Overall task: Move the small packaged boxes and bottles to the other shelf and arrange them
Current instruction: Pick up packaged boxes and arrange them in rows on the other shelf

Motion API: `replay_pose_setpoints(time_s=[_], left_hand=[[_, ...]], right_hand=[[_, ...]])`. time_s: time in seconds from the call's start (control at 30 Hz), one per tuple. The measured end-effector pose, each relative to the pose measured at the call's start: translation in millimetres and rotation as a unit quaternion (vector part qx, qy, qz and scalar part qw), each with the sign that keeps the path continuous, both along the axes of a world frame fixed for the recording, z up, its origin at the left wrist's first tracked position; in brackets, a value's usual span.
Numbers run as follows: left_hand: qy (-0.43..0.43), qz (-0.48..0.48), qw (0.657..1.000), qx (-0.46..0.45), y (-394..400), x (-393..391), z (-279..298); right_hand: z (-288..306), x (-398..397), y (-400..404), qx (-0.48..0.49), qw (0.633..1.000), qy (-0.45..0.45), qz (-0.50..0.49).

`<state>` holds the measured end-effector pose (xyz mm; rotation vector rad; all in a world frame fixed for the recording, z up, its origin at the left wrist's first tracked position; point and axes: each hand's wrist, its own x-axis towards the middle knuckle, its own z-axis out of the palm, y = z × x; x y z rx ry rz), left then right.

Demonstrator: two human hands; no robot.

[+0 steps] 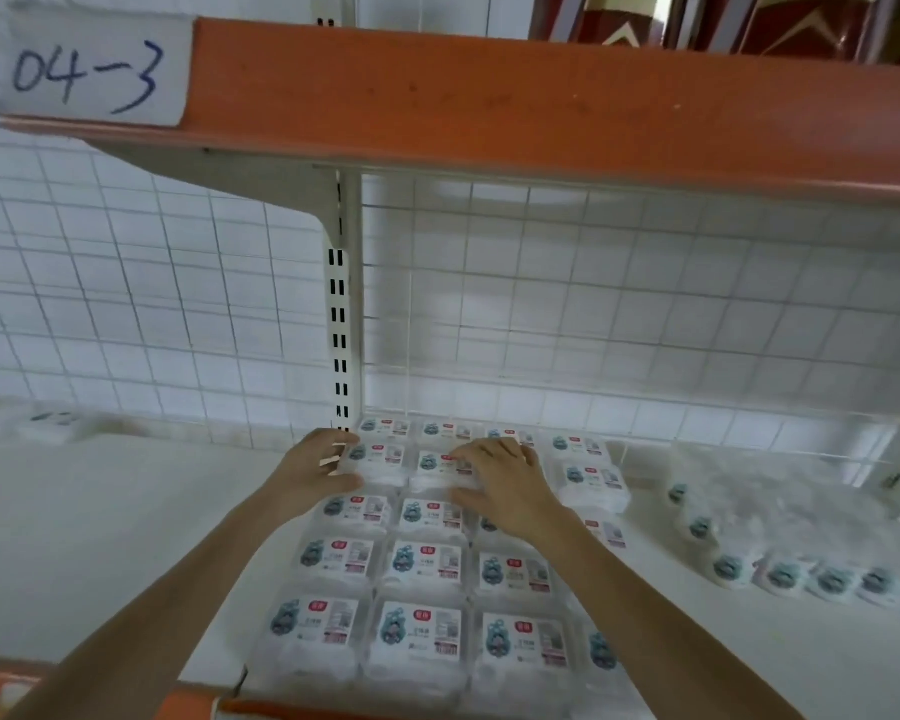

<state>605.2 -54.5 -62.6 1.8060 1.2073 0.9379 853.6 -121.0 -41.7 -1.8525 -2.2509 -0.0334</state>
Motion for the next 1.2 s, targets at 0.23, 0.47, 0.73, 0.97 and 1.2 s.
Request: replay_pose_setpoints(time_s=[0.23, 0.47, 0.73, 0.97, 1.2], left_hand=[[0.005, -0.012, 1.0, -0.001, 1.3, 0.6, -0.6], [0.026, -0.013, 1.0, 0.007, 4.7, 2.6, -8.6], [0.148, 0.019, 0.987, 0.051, -8.1, -0.4, 11.4], [0.218, 0.022, 0.959, 0.177, -74.5, -14.4, 19.2], [0.211, 0.044, 0.951, 0.224, -194.3, -30.6, 5.8]], right_hand=[[-6.6, -12.6, -4.5, 0.045, 0.998, -0.028, -0.044], [-10.0, -28.0, -5.5, 0.033, 0.992, -0.044, -0.116], [5.4, -33.4, -29.2, 0.017, 0.995, -0.005, -0.103], [27.6, -16.4, -104.3, 0.046, 0.996, 0.029, -0.065], [6.4, 13.7, -215.6, 0.041, 0.996, 0.073, -0.031]])
